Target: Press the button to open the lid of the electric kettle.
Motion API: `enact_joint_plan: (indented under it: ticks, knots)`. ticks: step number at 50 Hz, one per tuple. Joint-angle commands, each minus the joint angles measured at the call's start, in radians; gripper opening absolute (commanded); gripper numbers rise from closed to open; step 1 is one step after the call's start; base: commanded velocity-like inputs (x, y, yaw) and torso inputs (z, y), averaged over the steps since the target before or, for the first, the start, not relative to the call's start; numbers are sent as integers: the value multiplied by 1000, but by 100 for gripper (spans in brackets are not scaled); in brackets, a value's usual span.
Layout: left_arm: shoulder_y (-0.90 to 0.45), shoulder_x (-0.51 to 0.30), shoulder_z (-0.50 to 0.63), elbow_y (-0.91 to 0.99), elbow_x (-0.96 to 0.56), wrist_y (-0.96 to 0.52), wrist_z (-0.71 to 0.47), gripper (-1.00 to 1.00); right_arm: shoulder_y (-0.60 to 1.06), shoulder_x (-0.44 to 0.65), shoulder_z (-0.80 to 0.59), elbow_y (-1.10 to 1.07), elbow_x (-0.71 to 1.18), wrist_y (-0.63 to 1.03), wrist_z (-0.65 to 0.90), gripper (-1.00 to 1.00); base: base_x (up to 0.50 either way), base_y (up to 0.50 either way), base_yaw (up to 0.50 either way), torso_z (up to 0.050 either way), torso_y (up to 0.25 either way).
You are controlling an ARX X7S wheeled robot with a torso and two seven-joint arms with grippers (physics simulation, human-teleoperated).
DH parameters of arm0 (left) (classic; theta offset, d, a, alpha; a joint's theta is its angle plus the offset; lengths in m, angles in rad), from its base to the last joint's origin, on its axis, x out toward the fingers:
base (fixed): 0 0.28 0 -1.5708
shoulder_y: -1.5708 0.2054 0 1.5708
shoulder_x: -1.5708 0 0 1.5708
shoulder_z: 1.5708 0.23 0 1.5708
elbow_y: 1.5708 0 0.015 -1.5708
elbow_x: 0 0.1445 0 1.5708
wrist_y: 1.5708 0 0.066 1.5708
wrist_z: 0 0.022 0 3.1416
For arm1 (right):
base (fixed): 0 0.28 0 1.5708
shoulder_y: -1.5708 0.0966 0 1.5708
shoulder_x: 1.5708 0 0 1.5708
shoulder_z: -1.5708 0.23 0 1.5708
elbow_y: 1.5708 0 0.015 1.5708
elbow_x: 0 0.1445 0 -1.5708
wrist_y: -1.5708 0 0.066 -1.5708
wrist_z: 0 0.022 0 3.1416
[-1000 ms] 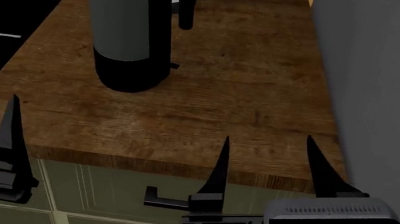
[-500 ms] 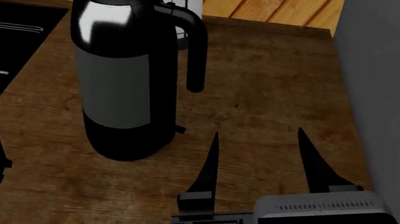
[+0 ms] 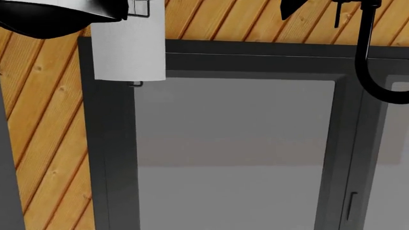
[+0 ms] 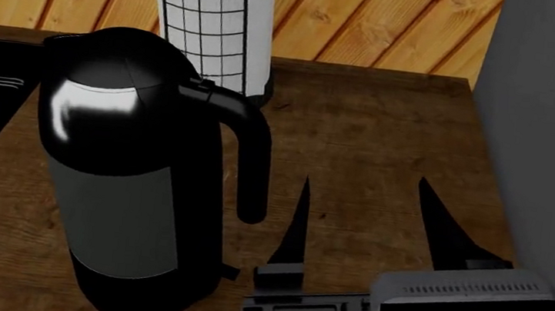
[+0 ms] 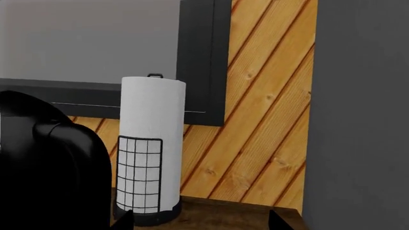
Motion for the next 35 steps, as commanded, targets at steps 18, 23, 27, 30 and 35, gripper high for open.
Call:
enact_joint_plan:
  ticks: [18, 23, 27, 30, 35]
  knots:
    - [-15, -26, -76, 4, -46, -4, -49, 100, 592, 18, 234, -318, 220, 956, 109, 100, 0, 0, 0, 0, 0]
    - [-8, -38, -53, -10, 16, 15, -73, 100, 774, 136, 308, -198, 780, 1008, 540, 100, 0, 0, 0, 0, 0]
    - [-10, -30, -106, -11, -116, -6, -42, 100, 883, 217, 264, -53, 1156, 1006, 858, 100, 0, 0, 0, 13, 0]
    - [-11, -35, -94, -15, -103, 2, -40, 100, 1016, 268, 163, 115, 1372, 998, 1023, 100, 0, 0, 0, 50, 0]
    - [-7, -39, -78, 0, -84, 7, -45, 100, 1298, 302, -62, 398, 1554, 994, 1114, 100, 0, 0, 0, 40, 0]
